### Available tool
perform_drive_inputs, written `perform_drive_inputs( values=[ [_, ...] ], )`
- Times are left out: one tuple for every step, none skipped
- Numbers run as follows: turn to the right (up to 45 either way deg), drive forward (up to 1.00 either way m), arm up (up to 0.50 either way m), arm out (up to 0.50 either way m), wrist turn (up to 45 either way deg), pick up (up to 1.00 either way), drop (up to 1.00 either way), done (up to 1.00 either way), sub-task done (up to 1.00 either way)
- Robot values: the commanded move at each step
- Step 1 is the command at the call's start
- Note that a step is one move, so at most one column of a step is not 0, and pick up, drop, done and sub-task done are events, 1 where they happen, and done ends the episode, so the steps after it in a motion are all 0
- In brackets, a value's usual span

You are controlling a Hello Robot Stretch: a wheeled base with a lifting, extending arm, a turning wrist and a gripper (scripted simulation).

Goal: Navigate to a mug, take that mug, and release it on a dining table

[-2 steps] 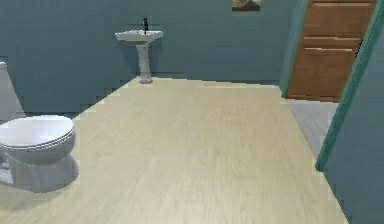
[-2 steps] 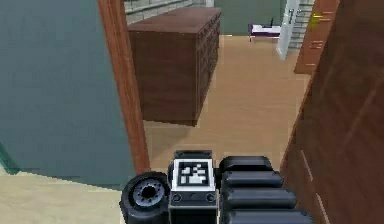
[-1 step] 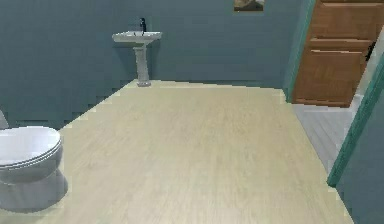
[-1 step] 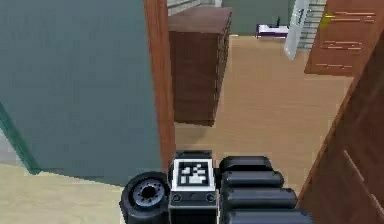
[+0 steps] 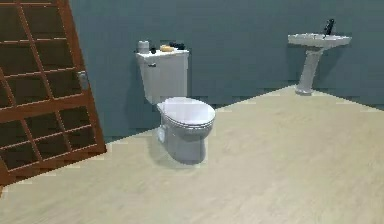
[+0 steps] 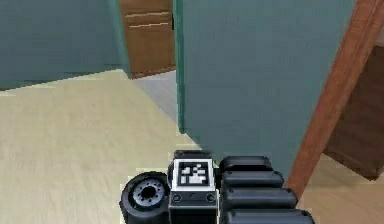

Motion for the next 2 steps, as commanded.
perform_drive_inputs(
  values=[
    [-36.0,0.0,0.0,0.0,0.0,0.0,0.0,0.0,0.0],
    [0.0,1.0,0.0,0.0,0.0,0.0,0.0,0.0,0.0]
  ],
)
